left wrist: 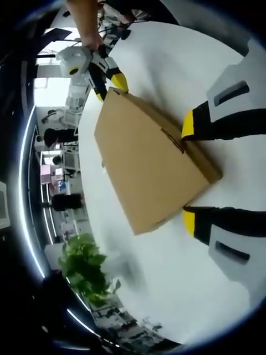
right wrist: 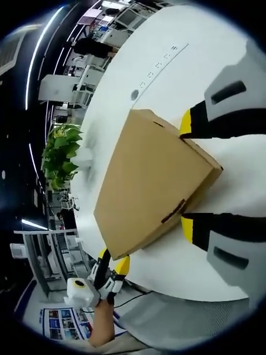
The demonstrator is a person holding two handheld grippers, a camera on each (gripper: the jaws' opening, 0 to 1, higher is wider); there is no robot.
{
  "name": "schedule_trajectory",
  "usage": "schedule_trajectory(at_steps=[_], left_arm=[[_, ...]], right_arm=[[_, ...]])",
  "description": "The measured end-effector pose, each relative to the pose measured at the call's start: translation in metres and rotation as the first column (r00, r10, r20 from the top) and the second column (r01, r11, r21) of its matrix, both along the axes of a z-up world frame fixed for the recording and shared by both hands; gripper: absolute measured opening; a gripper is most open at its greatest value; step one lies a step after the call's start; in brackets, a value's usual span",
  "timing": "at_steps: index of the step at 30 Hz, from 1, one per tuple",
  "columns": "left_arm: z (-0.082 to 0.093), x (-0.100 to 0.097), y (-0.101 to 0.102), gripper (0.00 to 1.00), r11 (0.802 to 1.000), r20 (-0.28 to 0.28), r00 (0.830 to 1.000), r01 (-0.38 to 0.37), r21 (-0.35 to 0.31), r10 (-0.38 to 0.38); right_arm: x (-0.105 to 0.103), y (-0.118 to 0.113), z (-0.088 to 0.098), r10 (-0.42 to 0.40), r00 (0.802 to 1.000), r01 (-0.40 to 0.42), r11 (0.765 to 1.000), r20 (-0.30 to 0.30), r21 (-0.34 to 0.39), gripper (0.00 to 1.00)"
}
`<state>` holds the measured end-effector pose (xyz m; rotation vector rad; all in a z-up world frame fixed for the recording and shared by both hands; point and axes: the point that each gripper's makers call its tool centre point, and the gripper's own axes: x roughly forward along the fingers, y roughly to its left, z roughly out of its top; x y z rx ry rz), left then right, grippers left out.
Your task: Operate the shoe box by opening the lid, removing the specified soft item, and placing it in the target area until the item is outside and the box remains undamaged.
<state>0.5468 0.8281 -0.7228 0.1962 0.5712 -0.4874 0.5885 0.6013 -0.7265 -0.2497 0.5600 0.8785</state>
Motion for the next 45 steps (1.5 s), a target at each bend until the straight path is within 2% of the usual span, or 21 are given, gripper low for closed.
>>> schedule_trajectory(at_steps=[20, 36, 45], left_arm=[[0.000, 0.002, 0.013, 0.46, 0.990, -0.035, 0.990, 0.141, 0.018, -0.140], [0.001, 0.000, 0.027, 0.45, 0.965, -0.078, 0.964, 0.258, 0.036, -0.255], [0.004, -0.009, 0.026, 0.45, 0.949, -0.101, 0.946, 0.313, 0.050, -0.307]], right_arm=[[-0.031, 0.007, 0.001, -0.086, 0.996, 0.086, 0.996, -0.019, 0.004, 0.46], [-0.063, 0.020, 0.000, -0.142, 0.990, 0.141, 0.989, -0.023, -0.038, 0.43], [-0.083, 0.025, 0.000, -0.172, 0.985, 0.171, 0.984, -0.026, -0.051, 0.41]])
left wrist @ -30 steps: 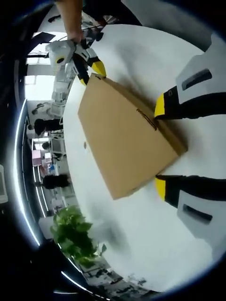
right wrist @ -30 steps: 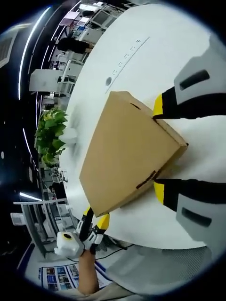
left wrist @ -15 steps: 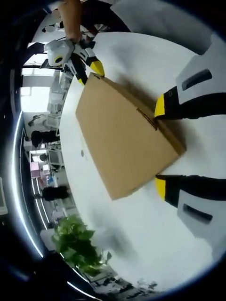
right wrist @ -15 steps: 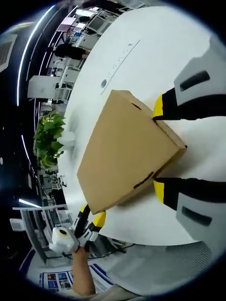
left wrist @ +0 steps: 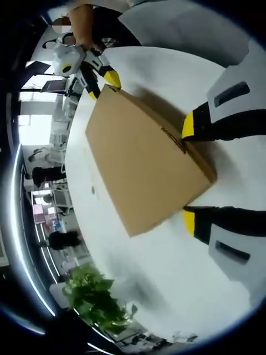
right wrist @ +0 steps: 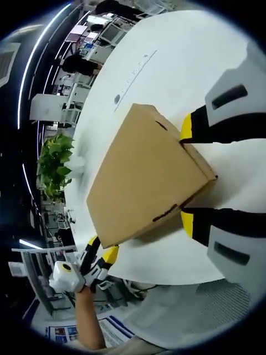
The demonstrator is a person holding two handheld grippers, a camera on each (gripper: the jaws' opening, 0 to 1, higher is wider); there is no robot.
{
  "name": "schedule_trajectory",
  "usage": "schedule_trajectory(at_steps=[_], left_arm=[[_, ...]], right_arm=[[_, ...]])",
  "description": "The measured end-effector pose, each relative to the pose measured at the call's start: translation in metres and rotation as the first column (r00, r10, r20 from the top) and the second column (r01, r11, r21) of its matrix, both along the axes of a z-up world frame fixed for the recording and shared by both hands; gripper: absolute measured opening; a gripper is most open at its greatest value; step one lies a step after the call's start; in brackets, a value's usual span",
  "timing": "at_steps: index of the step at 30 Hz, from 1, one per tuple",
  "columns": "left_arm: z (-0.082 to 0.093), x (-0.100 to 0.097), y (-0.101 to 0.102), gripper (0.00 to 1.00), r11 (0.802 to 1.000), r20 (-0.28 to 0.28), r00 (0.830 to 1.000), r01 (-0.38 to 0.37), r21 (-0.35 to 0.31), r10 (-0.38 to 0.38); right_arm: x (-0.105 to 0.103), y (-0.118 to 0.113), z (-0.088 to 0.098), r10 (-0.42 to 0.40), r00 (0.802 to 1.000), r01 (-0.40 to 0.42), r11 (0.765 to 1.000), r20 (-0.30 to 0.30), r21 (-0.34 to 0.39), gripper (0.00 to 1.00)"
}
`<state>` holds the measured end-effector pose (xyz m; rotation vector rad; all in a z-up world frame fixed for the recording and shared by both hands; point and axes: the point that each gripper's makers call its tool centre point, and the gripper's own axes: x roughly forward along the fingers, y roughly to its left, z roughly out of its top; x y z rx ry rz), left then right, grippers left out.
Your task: Operate the shoe box by opening the lid, removing the specified soft item, and placing it in the target area until the item is outside and the box remains undamaged.
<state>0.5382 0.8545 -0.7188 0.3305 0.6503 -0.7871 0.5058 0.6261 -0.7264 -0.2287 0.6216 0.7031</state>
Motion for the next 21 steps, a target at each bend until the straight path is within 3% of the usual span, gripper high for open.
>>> schedule_trajectory(at_steps=[21], left_arm=[[0.001, -0.034, 0.024, 0.45, 0.999, -0.030, 0.999, 0.044, 0.030, -0.043]], right_arm=[[-0.045, 0.024, 0.001, 0.012, 1.000, -0.012, 1.000, 0.004, 0.024, 0.39]])
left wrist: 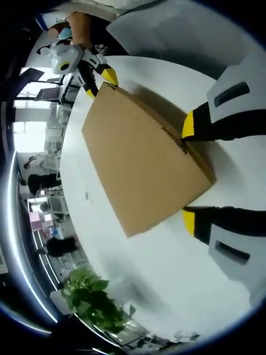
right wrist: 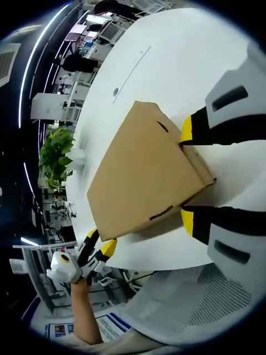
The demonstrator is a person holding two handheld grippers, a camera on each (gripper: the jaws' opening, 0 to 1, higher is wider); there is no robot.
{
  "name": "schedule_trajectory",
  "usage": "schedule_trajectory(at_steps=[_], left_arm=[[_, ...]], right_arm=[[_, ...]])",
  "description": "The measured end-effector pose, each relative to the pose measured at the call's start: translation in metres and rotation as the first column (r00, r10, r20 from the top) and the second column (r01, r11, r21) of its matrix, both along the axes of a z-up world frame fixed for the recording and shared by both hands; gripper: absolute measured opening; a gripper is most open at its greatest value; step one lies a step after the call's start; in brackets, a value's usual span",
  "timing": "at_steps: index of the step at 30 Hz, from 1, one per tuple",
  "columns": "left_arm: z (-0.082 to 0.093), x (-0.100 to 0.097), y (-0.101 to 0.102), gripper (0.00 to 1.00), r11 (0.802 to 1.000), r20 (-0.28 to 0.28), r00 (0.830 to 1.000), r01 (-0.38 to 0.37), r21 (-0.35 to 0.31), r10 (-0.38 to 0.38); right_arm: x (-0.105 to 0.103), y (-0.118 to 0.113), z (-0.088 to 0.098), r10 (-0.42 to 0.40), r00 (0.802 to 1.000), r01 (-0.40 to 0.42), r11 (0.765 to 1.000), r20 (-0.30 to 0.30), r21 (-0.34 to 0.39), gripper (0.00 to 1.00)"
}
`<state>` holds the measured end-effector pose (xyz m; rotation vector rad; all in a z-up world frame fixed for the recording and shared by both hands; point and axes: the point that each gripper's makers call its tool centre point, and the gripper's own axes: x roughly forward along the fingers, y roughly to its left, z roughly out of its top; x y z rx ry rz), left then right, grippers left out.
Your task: Operate the shoe box by opening the lid, removing the specified soft item, and placing it in the target area until the item is outside and the box remains undamaged.
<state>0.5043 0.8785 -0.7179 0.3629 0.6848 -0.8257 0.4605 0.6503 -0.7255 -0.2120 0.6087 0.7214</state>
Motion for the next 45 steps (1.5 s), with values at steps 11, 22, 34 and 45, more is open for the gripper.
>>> schedule_trajectory(at_steps=[11, 22, 34, 45], left_arm=[[-0.001, -0.015, 0.008, 0.45, 1.000, -0.002, 1.000, -0.010, -0.004, 0.010], [-0.001, -0.018, 0.010, 0.46, 1.000, -0.006, 1.000, -0.005, 0.002, 0.005], [0.000, -0.023, 0.005, 0.57, 1.000, -0.032, 0.999, 0.002, -0.017, -0.002], [0.010, -0.021, 0.006, 0.56, 0.999, -0.006, 1.000, -0.016, -0.041, 0.016]], right_arm=[[-0.010, 0.006, 0.000, 0.011, 1.000, -0.011, 1.000, 0.008, 0.009, 0.39], [-0.013, 0.007, 0.000, 0.009, 1.000, -0.009, 1.000, 0.014, 0.020, 0.40], [-0.012, 0.008, 0.003, -0.015, 1.000, 0.014, 0.999, 0.011, 0.051, 0.42], [-0.014, 0.008, 0.014, -0.010, 1.000, 0.008, 0.997, 0.025, 0.075, 0.42]])
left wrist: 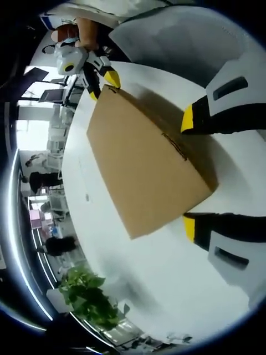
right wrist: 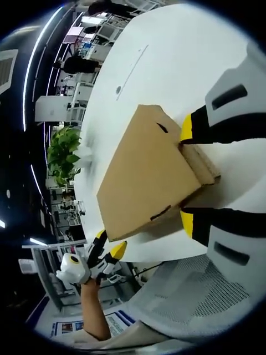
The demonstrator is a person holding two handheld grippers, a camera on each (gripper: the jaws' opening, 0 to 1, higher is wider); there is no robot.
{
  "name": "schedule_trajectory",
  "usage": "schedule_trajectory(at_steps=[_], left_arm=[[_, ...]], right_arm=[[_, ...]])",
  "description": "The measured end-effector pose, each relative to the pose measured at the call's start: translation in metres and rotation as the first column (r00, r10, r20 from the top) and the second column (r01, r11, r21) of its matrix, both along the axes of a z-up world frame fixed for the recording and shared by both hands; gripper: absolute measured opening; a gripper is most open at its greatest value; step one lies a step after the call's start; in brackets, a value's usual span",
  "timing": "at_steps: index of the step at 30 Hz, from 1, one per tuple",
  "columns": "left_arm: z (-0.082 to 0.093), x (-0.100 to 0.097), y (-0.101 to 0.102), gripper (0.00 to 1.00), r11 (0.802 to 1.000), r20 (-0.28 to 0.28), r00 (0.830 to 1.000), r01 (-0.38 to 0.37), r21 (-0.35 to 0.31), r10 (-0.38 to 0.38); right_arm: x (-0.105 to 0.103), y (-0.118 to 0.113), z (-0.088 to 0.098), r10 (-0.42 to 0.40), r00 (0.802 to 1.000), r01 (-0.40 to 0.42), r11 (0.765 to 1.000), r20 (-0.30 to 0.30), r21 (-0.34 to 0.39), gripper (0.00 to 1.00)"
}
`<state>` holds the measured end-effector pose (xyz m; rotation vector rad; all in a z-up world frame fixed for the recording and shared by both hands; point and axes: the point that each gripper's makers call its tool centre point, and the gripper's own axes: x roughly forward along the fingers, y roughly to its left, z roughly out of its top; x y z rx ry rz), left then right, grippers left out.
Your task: Operate the shoe box by opening the lid, removing the specified soft item, and placing it in the target area until the item is outside and the box remains undamaged.
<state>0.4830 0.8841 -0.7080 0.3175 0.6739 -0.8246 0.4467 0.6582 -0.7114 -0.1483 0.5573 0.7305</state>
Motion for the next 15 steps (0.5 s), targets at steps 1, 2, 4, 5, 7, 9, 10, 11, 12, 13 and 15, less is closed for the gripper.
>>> schedule_trajectory(at_steps=[1, 2, 4, 5, 7, 9, 10, 11, 12, 13, 15], left_arm=[[0.002, 0.000, 0.000, 0.56, 1.000, 0.005, 1.000, -0.004, -0.006, 0.004], [0.004, 0.000, 0.000, 0.57, 1.000, 0.009, 1.000, -0.006, -0.009, 0.006], [0.007, 0.000, -0.001, 0.58, 1.000, 0.014, 1.000, -0.010, -0.019, 0.010], [0.008, 0.000, -0.002, 0.59, 1.000, 0.014, 1.000, -0.010, -0.023, 0.010], [0.009, -0.001, -0.003, 0.61, 1.000, 0.018, 1.000, -0.010, -0.028, 0.011], [0.011, -0.001, -0.004, 0.62, 1.000, 0.023, 1.000, -0.009, -0.030, 0.010], [0.013, -0.001, -0.004, 0.63, 0.999, 0.026, 1.000, -0.011, -0.034, 0.012], [0.014, -0.001, -0.004, 0.63, 0.999, 0.028, 1.000, -0.013, -0.038, 0.014], [0.016, -0.001, -0.005, 0.64, 0.999, 0.030, 0.999, -0.014, -0.042, 0.015], [0.019, -0.001, -0.005, 0.64, 0.999, 0.034, 0.999, -0.016, -0.048, 0.018], [0.023, -0.001, -0.006, 0.66, 0.998, 0.041, 0.999, -0.018, -0.058, 0.020]], right_arm=[[0.000, 0.000, 0.002, 0.001, 1.000, -0.001, 1.000, 0.003, 0.002, 0.42], [0.000, 0.000, 0.002, 0.001, 1.000, -0.001, 1.000, 0.005, 0.003, 0.42], [-0.001, 0.001, 0.005, 0.003, 1.000, -0.003, 1.000, 0.010, 0.008, 0.43], [-0.001, 0.001, 0.007, 0.004, 1.000, -0.004, 1.000, 0.012, 0.010, 0.44], [-0.002, 0.002, 0.009, 0.010, 1.000, -0.010, 1.000, 0.014, 0.016, 0.45], [-0.004, 0.003, 0.011, 0.019, 1.000, -0.020, 1.000, 0.019, 0.014, 0.47], [-0.004, 0.004, 0.013, 0.022, 1.000, -0.022, 1.000, 0.023, 0.012, 0.48], [-0.004, 0.004, 0.014, 0.022, 0.999, -0.022, 1.000, 0.025, 0.014, 0.48], [-0.004, 0.004, 0.016, 0.022, 0.999, -0.022, 1.000, 0.028, 0.015, 0.48], [-0.004, 0.004, 0.017, 0.021, 0.999, -0.021, 1.000, 0.031, 0.017, 0.49], [-0.003, 0.004, 0.021, 0.020, 0.999, -0.020, 1.000, 0.038, 0.020, 0.48]])
